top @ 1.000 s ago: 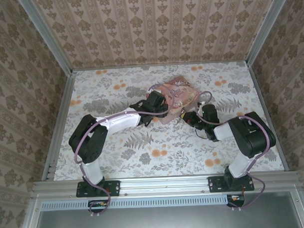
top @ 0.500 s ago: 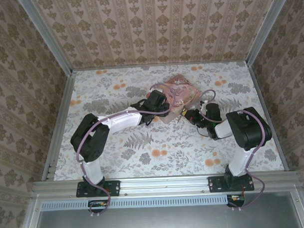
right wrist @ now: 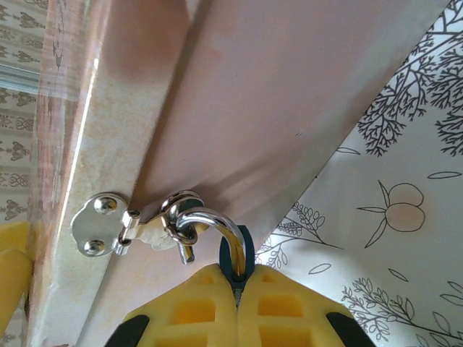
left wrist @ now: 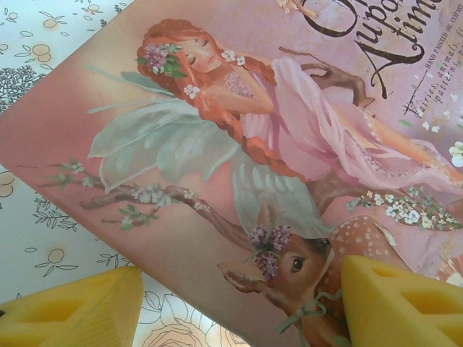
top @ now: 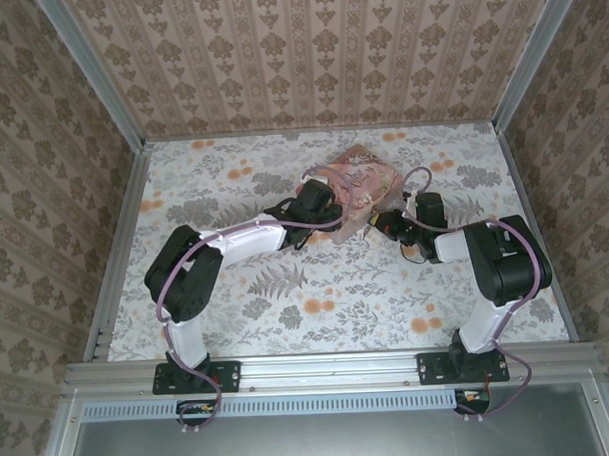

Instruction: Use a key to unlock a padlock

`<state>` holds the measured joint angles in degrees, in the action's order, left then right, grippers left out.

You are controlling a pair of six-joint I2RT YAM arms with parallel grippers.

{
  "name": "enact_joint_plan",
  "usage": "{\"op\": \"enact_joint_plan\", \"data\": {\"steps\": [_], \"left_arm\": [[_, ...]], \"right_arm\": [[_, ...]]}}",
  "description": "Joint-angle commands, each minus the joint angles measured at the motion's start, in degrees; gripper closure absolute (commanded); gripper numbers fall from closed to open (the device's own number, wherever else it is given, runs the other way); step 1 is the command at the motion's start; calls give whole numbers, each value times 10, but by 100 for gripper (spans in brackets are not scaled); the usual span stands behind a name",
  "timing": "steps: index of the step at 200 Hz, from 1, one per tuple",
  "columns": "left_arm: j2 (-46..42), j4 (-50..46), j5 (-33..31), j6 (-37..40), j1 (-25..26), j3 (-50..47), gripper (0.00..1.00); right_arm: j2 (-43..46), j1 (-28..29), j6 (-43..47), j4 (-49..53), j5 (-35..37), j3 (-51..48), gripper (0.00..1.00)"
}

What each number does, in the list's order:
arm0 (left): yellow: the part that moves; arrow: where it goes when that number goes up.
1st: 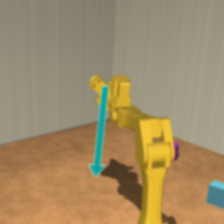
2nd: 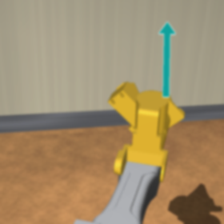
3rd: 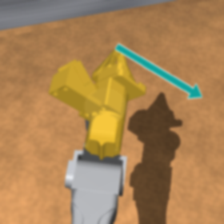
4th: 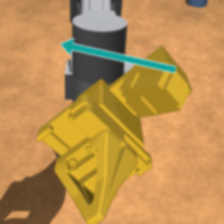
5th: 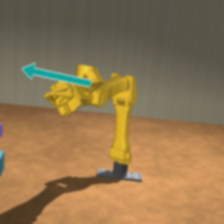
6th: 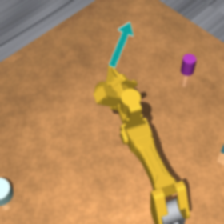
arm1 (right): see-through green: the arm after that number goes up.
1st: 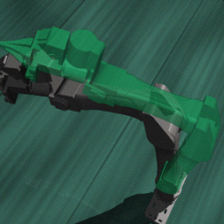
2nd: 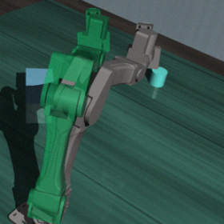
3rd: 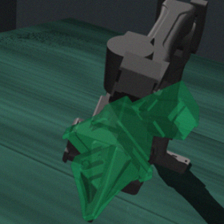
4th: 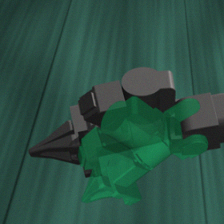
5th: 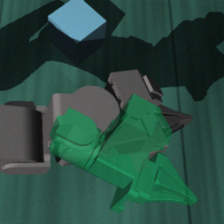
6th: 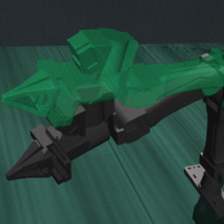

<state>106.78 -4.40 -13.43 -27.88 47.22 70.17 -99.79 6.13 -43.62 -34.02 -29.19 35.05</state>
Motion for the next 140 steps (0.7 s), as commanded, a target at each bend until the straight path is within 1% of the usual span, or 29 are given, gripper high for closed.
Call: {"op": "enact_joint_plan", "data": {"steps": [1,30,67,105,134,140], "left_arm": [[46,-186,-12,16,-9,-44,28],[30,-199,-15,19,-9,-32,23],[-15,-228,-27,30,-12,-11,17],[-52,-256,-21,50,-13,14,16],[-54,-268,-6,62,-5,35,16],[-54,-268,-3,63,-4,38,16]], "right_arm": [[12,-32,13,-9,54,7,100],[20,-31,-6,-45,31,-30,100],[44,-26,-10,-55,30,-75,100],[61,-21,-14,-60,37,-111,100],[57,-18,-23,-84,40,-138,100],[55,-17,-25,-88,43,-145,98]]}}
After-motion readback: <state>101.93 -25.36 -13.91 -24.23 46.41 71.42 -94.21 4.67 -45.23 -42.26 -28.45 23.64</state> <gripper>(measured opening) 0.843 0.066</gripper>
